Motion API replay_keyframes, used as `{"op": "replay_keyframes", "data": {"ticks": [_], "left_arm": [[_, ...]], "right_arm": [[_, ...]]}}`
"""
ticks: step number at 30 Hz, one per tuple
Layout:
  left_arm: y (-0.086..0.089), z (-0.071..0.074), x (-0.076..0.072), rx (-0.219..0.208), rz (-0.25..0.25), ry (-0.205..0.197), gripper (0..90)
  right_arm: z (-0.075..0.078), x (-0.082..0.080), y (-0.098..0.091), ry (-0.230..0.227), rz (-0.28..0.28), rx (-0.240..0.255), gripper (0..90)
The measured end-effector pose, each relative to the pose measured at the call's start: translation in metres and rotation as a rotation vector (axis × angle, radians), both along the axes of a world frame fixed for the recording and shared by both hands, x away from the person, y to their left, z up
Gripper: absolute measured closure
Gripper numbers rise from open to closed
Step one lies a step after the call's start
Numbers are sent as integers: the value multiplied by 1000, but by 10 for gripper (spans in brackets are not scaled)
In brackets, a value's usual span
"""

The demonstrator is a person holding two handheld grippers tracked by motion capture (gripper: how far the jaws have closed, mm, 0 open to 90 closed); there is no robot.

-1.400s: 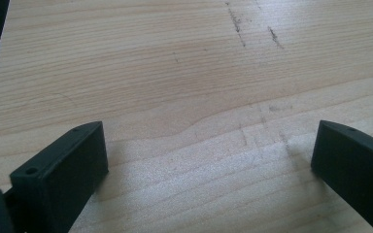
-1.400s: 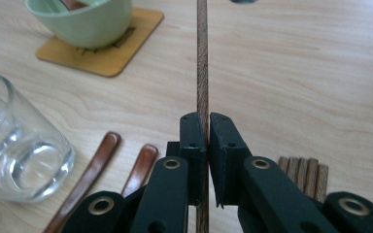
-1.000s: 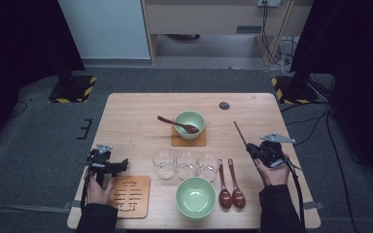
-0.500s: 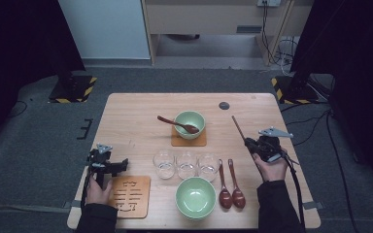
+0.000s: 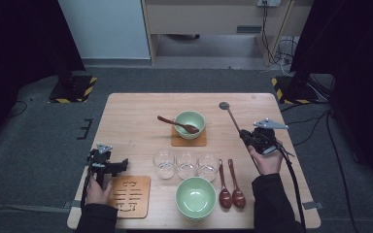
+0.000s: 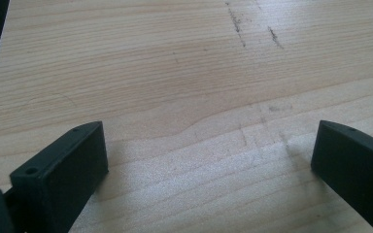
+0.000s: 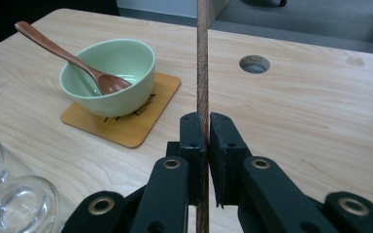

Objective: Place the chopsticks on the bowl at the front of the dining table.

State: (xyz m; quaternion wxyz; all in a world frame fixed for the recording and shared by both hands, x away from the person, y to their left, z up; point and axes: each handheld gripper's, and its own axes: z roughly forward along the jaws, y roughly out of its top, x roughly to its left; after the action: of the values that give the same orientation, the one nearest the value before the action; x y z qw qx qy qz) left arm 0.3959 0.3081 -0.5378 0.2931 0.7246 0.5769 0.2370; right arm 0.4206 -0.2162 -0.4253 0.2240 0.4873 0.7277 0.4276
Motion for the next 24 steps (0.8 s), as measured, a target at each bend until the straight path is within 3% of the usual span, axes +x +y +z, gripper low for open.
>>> {"op": "replay_keyframes", "data": {"ticks": [10,13,24], "left_arm": [[0,0,0,0,0,0,0],[0,0,0,0,0,0,0],[0,0,0,0,0,0,0]], "right_arm": [[5,15,20,-8,17,26,848],[7,20,26,-12,15,6,848],[16,34,44,-26,31,13,848]]}}
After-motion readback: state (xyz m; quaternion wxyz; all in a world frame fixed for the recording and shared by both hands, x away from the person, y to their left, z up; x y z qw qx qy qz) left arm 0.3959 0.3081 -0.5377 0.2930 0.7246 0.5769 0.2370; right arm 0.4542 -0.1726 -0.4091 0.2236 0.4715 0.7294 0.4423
